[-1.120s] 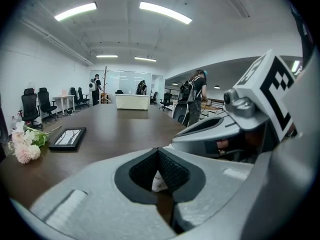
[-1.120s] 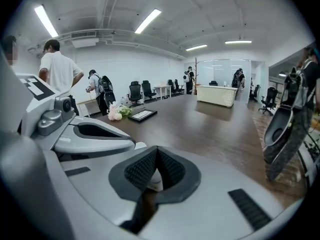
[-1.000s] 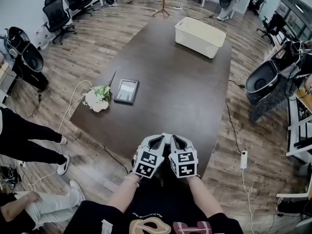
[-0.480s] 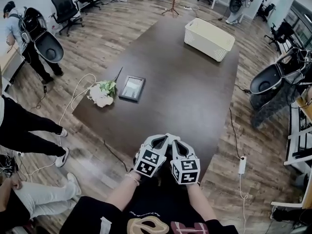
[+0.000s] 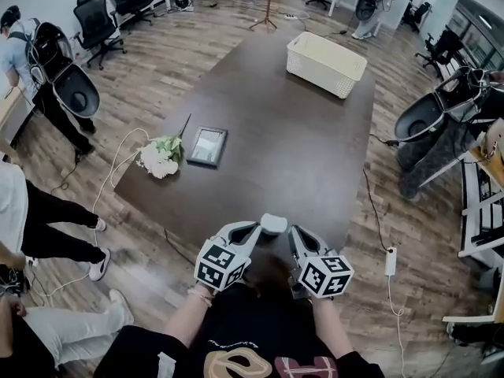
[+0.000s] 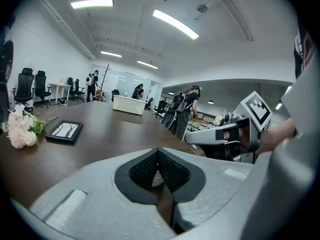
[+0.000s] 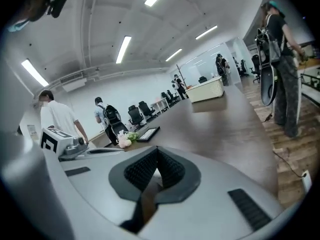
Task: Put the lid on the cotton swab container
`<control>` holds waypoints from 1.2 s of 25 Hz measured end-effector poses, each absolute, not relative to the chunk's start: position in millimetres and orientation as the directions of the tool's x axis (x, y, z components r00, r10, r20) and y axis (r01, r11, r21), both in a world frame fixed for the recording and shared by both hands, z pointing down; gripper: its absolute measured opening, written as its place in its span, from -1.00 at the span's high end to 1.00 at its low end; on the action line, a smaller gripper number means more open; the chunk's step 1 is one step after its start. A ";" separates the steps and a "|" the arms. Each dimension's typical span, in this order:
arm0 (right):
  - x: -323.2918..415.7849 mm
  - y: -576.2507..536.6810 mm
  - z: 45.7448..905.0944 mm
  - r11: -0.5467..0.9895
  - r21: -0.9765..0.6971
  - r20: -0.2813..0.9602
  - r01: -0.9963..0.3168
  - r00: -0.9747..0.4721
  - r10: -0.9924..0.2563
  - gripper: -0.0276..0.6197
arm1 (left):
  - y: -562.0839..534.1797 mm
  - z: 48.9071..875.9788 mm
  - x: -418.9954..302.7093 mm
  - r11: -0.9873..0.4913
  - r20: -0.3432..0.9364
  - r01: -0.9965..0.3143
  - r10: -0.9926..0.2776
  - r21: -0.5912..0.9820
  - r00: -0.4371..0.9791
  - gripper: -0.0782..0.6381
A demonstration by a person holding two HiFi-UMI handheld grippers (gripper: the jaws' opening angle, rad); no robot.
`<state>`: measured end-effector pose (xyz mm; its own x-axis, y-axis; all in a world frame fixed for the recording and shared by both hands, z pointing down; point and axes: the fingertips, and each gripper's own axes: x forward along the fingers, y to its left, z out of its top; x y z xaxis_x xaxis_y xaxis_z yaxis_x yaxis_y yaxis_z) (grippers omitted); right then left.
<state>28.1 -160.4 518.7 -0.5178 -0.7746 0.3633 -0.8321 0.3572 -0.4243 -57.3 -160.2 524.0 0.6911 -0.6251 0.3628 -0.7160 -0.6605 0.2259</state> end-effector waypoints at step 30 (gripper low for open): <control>16.6 -101.0 544.0 0.322 -0.269 0.423 -0.908 -0.412 -0.807 0.90 | -104.3 522.7 -57.6 -0.688 0.307 -0.696 -0.629 0.207 0.714 0.76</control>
<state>16.6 -101.0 544.0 -0.4120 -0.8069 0.4233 -0.9076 0.3223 -0.2690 -57.6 -104.3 522.7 0.7140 -0.6293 0.3069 -0.6955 -0.6880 0.2072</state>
